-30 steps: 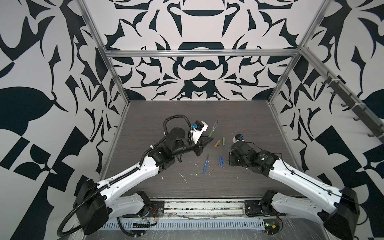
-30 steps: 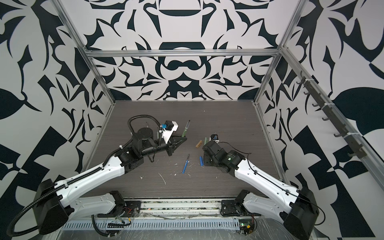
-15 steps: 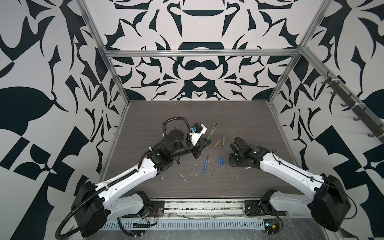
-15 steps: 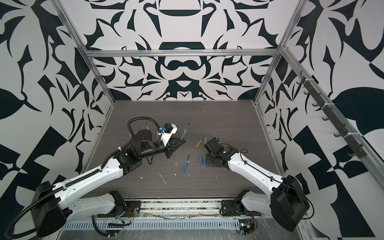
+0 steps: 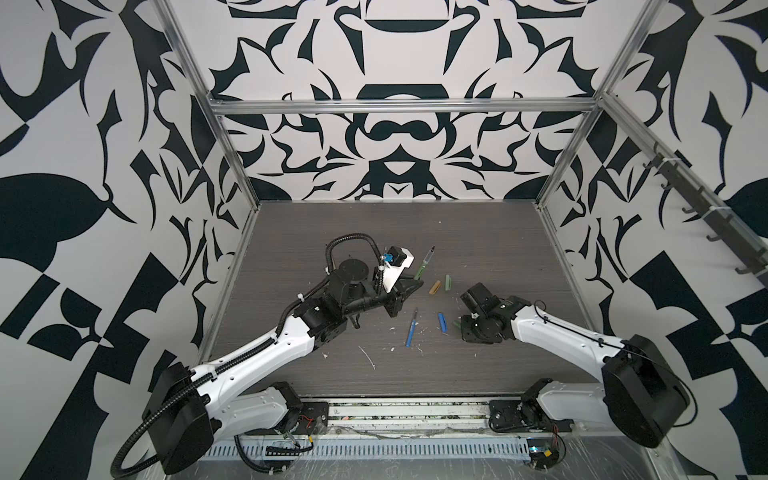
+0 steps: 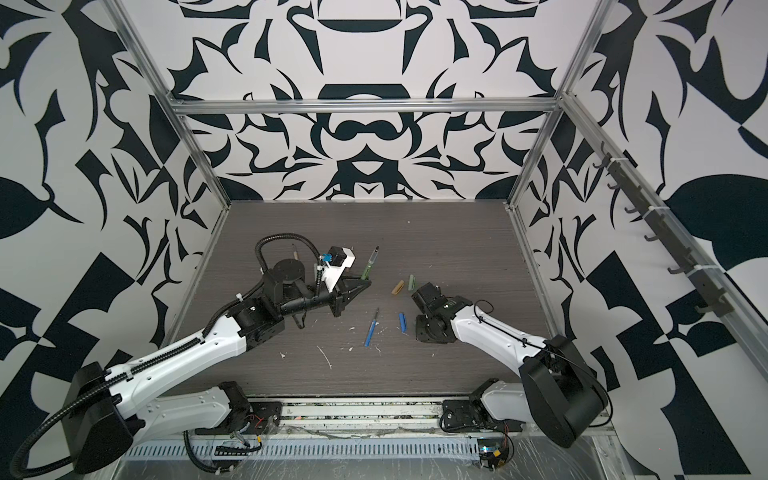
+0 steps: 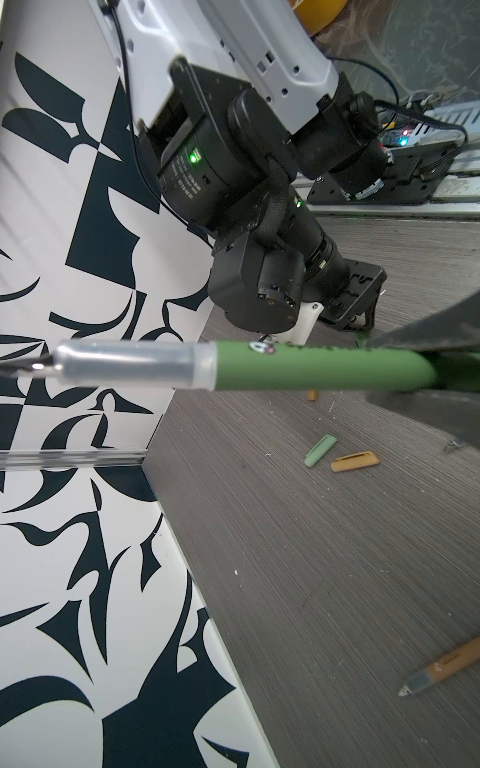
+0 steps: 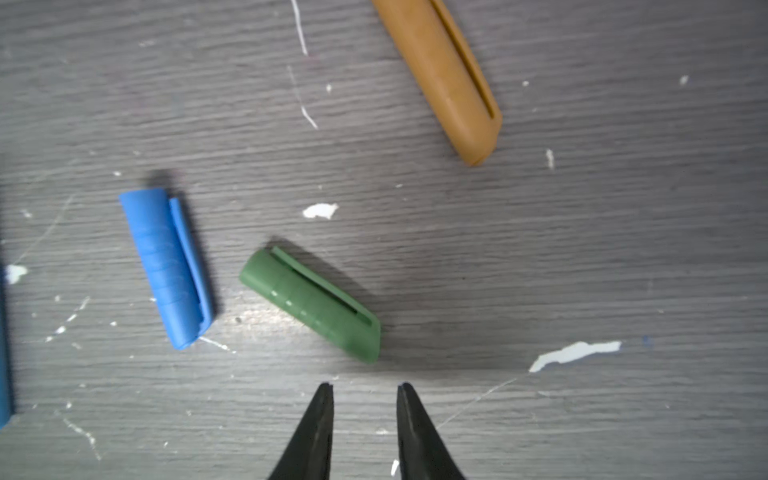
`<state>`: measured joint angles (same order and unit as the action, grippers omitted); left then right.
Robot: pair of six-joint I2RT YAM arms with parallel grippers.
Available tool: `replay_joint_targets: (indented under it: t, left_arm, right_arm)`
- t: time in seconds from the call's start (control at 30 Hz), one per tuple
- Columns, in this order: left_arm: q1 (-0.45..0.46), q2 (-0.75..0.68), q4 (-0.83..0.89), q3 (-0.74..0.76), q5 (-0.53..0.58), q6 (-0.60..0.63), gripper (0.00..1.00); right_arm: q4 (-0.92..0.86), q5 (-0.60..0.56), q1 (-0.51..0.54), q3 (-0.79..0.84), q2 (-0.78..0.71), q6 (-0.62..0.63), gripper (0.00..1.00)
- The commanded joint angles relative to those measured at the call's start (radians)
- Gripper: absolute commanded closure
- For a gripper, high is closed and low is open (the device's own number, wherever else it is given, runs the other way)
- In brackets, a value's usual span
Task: Insert the pens into the pen caps
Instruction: 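Lower the right gripper toward the dark green cap near the blue cap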
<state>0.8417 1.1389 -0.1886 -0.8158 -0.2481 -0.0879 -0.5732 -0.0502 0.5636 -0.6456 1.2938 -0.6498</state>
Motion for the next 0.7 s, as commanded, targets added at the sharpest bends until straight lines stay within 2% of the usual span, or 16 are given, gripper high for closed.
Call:
replay_joint_targets:
  t: [0.0,0.33,0.57,0.67]
  left_arm:
    - [-0.001,0.006,0.013,-0.033,-0.009,0.013,0.92]
    - [-0.001,0.004,0.019,-0.037,-0.019,0.019,0.92]
    - [-0.001,-0.004,0.020,-0.038,-0.022,0.025,0.92]
    - [-0.001,-0.004,0.020,-0.037,-0.012,0.027,0.92]
  right_arm:
    - [0.040,0.007,-0.026,0.011,0.024,-0.002,0.70]
    - [0.073,0.006,-0.114,-0.025,0.105,0.063,0.70]
    - [0.088,0.042,-0.125,-0.100,0.158,0.099,0.70]
    - [0.051,0.036,-0.128,-0.134,0.167,0.105,0.73]
